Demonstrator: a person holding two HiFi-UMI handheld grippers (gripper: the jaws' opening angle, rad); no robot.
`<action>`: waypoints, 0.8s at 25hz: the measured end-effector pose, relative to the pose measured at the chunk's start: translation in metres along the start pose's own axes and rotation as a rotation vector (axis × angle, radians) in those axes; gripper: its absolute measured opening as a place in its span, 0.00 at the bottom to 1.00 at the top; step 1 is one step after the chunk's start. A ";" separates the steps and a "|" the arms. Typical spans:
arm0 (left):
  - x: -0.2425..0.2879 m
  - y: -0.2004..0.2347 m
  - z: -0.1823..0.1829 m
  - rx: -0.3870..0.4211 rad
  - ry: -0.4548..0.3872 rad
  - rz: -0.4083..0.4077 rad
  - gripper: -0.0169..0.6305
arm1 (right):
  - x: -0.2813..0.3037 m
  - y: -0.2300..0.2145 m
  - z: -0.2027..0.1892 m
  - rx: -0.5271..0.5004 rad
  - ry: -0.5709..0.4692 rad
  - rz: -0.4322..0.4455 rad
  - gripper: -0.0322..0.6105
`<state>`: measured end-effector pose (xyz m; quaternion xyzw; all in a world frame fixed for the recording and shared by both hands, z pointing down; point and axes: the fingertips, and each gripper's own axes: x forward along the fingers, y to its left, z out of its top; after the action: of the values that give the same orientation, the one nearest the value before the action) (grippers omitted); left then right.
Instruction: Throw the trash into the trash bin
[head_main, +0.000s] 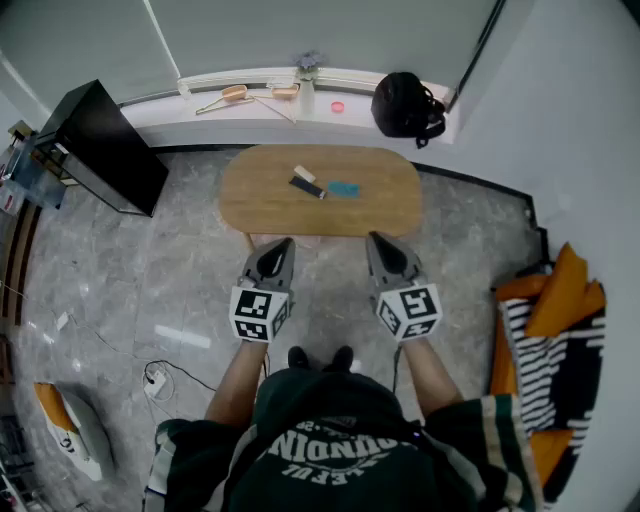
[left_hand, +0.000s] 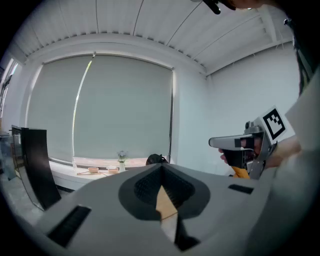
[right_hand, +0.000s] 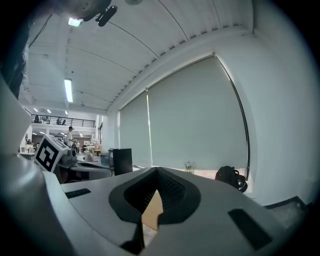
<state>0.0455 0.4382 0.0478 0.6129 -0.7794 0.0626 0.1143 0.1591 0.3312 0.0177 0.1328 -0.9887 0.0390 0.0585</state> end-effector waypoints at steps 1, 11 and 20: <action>0.001 -0.001 0.000 0.002 0.003 0.000 0.02 | 0.000 -0.004 0.002 0.011 -0.006 -0.003 0.05; 0.013 -0.005 0.006 0.004 0.008 0.024 0.02 | 0.004 -0.021 0.003 0.031 0.002 0.017 0.05; 0.026 -0.015 0.007 0.001 0.007 0.058 0.02 | 0.008 -0.036 0.006 0.010 -0.006 0.058 0.05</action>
<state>0.0541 0.4087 0.0470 0.5900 -0.7962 0.0685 0.1150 0.1605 0.2939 0.0155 0.1046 -0.9920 0.0455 0.0537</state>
